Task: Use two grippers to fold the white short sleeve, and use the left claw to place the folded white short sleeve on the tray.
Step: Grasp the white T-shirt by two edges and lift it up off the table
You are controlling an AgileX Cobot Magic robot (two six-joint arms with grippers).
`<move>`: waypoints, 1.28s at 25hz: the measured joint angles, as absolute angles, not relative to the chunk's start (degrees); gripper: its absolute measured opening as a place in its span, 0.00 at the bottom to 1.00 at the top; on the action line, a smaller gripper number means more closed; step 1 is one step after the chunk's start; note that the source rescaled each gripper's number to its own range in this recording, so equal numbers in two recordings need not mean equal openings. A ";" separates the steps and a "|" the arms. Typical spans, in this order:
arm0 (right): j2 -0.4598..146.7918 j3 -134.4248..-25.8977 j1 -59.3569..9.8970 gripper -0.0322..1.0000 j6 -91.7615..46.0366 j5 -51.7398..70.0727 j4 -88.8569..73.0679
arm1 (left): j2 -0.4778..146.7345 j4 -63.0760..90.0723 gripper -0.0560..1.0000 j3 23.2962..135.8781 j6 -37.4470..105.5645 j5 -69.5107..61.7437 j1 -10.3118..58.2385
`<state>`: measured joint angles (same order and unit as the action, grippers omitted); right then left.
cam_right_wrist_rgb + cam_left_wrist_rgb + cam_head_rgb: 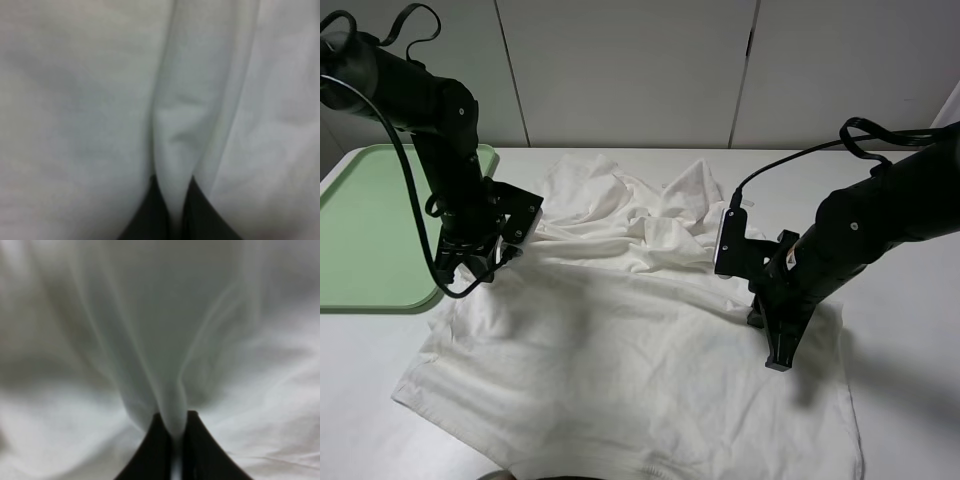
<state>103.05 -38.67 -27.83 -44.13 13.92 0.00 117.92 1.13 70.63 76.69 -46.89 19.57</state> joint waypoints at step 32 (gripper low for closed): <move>90.62 -38.61 -27.83 0.03 -43.95 20.01 0.63 | 104.67 0.93 0.06 70.63 75.48 -43.86 19.57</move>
